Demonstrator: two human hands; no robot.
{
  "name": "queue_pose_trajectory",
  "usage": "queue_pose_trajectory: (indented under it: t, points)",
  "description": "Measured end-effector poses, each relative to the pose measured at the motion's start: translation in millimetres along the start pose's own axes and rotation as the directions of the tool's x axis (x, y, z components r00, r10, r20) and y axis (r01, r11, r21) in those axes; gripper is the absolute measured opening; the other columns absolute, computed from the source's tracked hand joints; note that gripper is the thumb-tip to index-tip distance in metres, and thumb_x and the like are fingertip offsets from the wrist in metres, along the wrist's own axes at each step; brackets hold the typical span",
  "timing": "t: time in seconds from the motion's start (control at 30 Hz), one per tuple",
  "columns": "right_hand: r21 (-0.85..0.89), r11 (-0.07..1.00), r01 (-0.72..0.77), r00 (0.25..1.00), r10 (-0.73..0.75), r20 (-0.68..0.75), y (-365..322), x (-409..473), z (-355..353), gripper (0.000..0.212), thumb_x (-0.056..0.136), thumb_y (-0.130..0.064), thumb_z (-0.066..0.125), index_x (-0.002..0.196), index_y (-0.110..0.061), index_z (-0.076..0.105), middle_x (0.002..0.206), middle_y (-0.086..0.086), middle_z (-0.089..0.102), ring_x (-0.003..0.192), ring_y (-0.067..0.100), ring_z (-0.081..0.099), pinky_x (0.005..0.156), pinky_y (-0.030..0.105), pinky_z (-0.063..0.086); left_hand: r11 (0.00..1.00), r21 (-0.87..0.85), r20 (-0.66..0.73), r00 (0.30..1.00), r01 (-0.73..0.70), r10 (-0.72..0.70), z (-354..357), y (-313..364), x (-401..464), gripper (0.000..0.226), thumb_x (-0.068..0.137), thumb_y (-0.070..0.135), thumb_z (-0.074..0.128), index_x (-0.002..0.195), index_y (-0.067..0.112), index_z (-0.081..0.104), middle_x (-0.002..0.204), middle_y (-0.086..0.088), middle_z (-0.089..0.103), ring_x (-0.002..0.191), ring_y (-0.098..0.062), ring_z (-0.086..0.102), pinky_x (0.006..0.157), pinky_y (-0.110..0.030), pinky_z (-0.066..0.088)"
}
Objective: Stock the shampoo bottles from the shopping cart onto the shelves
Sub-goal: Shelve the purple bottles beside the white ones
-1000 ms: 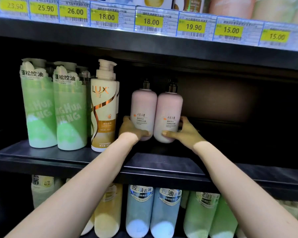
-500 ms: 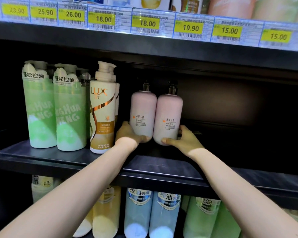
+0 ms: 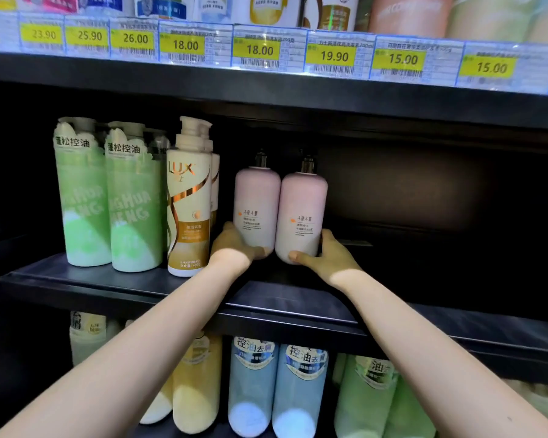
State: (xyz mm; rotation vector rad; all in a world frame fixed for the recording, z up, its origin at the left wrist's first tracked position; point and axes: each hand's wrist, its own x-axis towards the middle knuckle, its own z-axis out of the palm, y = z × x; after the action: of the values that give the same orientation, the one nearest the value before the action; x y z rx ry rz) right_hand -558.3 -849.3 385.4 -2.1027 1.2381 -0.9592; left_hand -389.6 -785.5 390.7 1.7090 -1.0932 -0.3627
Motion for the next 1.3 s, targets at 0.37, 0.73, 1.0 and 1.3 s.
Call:
queue_pose_trajectory:
  t: [0.37,0.73,1.0,1.3]
  points:
    - [-0.447,0.891,0.075,0.982,-0.144,-0.123,-36,-98,2,0.067,0.090,-0.055,0.047,0.139,-0.011,0.036,0.135,0.016,0.050,0.122,0.034,0.050,0.098,0.042,0.042,0.897,0.381,0.135,0.973,-0.225,0.187,-41,2,-103,0.067,0.085,0.040,0.063,0.135,0.003,0.037,0.141,-0.015,0.041,0.130,-0.030,0.040,0.105,-0.035,0.036]
    - [-0.222,0.815,0.535,0.829,-0.457,0.322,-105,-299,189,0.073,0.087,-0.062,0.018,0.141,-0.019,0.041,0.148,0.000,0.041,0.136,0.022,0.039,0.110,0.039,0.035,0.652,0.754,0.052,0.997,-0.081,0.064,-223,-191,-333,0.072,0.092,0.049,0.043,0.151,0.019,0.015,0.158,-0.001,0.016,0.144,-0.019,0.020,0.117,-0.036,0.024]
    - [-0.094,0.723,0.684,0.536,-0.411,0.738,-153,-473,343,0.061,0.092,-0.054,0.029,0.139,-0.018,0.042,0.146,0.001,0.042,0.133,0.022,0.044,0.110,0.039,0.034,0.454,0.868,-0.091,0.963,0.202,-0.254,-359,-313,-502,0.072,0.057,0.046,0.076,0.115,0.008,0.058,0.111,-0.011,0.068,0.093,-0.026,0.070,0.071,-0.033,0.059]
    - [-0.089,0.741,0.665,0.359,-0.213,0.909,-179,-550,438,0.075,0.085,-0.064,0.014,0.147,-0.023,0.025,0.152,-0.002,0.030,0.140,0.018,0.029,0.114,0.034,0.022,0.507,0.797,-0.096,0.897,0.330,-0.432,-431,-391,-557,0.072,0.068,0.044,0.075,0.125,0.005,0.056,0.126,-0.010,0.060,0.110,-0.026,0.063,0.086,-0.028,0.052]
